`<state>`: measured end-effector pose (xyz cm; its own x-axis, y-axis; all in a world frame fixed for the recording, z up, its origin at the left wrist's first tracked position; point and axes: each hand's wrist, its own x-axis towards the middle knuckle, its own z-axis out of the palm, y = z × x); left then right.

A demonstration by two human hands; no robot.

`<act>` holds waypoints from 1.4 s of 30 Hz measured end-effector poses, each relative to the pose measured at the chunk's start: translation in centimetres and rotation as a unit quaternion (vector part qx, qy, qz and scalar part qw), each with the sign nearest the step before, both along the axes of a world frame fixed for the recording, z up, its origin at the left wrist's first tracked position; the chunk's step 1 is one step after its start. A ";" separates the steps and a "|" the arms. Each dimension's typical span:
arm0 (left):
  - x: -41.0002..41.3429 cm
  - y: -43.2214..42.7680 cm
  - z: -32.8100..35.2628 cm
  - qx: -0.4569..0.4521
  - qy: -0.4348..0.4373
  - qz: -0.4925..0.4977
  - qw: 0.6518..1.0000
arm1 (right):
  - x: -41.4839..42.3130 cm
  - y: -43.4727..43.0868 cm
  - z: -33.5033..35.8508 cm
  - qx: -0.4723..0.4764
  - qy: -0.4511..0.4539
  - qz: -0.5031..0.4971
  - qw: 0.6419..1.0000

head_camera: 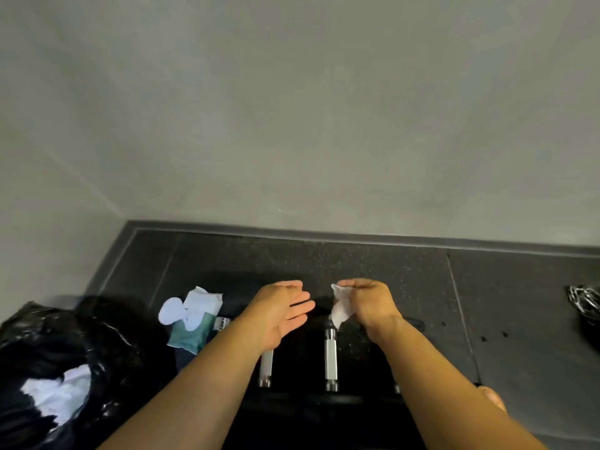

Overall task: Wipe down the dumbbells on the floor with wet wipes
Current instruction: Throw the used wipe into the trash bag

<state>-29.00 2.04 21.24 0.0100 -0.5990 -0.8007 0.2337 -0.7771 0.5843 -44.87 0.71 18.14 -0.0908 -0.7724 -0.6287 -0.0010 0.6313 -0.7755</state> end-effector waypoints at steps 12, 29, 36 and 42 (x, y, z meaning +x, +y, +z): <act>10.9 8.7 13.1 -0.094 0.180 0.231 0.952 | 19.2 6.8 12.8 -0.252 0.106 0.233 0.933; 22.8 9.0 16.4 -0.154 -0.146 0.377 0.901 | 29.9 11.5 20.9 -0.056 -0.220 0.271 0.935; 25.9 10.2 16.0 -0.292 -0.407 0.258 0.826 | 30.8 11.7 22.7 -0.066 -0.207 0.386 0.896; 28.1 10.8 15.9 -0.313 -0.473 0.210 0.796 | 32.8 12.1 22.9 -0.210 0.008 0.503 0.838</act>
